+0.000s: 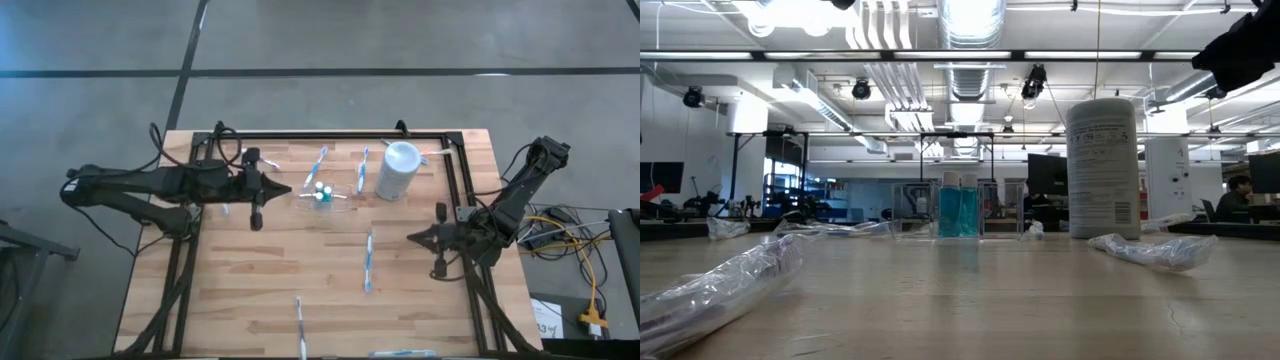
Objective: Pick & Place toothbrushing station
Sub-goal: Put the mouthwash into the transparent organizer
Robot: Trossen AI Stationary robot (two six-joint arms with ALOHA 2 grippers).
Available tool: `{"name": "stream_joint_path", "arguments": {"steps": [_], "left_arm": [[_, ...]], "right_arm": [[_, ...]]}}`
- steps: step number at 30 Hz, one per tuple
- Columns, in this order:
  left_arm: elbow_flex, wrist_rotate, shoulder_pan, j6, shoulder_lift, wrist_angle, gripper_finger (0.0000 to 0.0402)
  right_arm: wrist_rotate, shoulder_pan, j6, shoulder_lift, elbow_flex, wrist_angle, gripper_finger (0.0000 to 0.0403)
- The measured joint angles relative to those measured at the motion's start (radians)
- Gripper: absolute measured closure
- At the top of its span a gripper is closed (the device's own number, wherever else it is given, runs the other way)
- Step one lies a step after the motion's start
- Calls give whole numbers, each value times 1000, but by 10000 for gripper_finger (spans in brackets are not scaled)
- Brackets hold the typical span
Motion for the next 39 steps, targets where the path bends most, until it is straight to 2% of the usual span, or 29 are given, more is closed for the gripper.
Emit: {"name": "stream_joint_path", "arguments": {"steps": [5,12,16,18,22,26,31,34,39], "left_arm": [[0,39,4,-42,95,46,399],[31,107,24,-22,229,51,399],[54,174,111,35,238,16,399],[63,239,187,49,228,35,399],[68,480,364,48,199,127,399],[69,559,500,72,201,157,399],[75,566,640,112,202,235,399],[75,617,689,149,208,266,399],[103,681,744,212,240,253,399]], "right_arm": [[-156,0,-100,11,1,143,394],[-154,0,3,11,28,165,394],[-179,0,77,10,28,104,394],[-200,0,79,10,28,103,394],[-208,0,53,10,52,106,394],[-174,0,-29,9,76,104,394],[-19,-1,-144,9,135,106,394],[36,-2,-154,9,187,106,394],[44,-6,-172,10,262,106,394]]}}
